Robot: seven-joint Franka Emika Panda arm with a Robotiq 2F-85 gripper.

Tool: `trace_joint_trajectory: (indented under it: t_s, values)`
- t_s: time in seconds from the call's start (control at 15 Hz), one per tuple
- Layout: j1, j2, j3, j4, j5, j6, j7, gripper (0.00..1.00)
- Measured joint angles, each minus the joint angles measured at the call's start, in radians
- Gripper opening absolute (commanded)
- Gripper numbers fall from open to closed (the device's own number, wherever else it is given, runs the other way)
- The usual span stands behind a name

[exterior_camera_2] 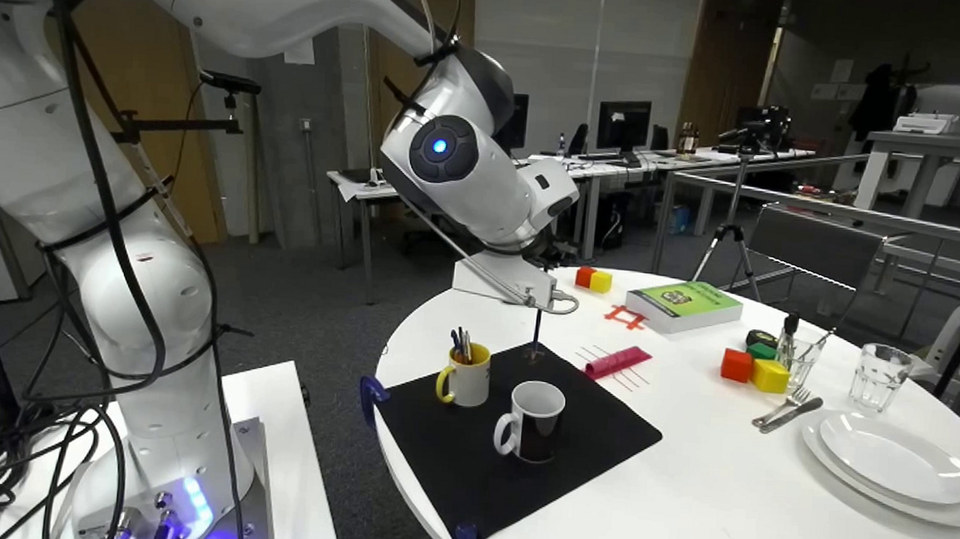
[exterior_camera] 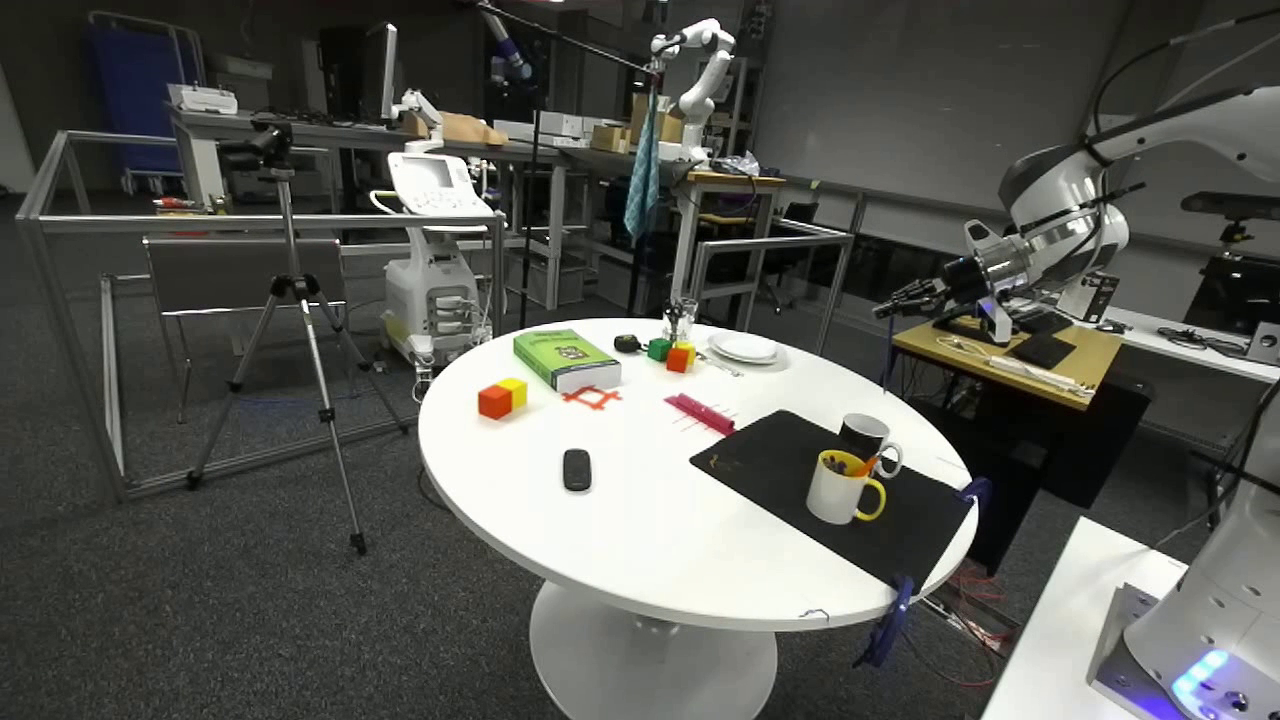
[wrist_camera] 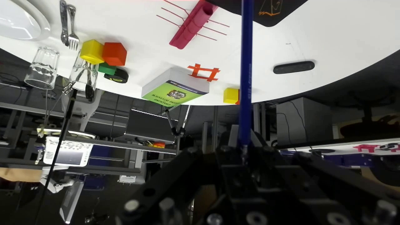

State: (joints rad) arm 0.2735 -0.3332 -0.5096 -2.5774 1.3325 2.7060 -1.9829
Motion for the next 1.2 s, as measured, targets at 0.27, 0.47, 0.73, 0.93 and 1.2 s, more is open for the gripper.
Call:
trace_joint_trajectory:
  t_s: [0.27,0.47,0.73,0.93,1.2]
  values:
    - [0.000,0.015,-0.001,0.000,-0.001,0.000,0.000,0.01]
    - [0.000,0.043,-0.011,0.000,0.014,0.000,-0.015,0.01]
    - [0.000,0.090,-0.017,0.001,0.053,-0.008,-0.060,0.01]
    - [0.000,0.127,-0.024,0.005,0.088,-0.054,-0.132,0.01]
    - [0.000,0.173,-0.041,0.008,0.123,-0.121,-0.242,0.01]
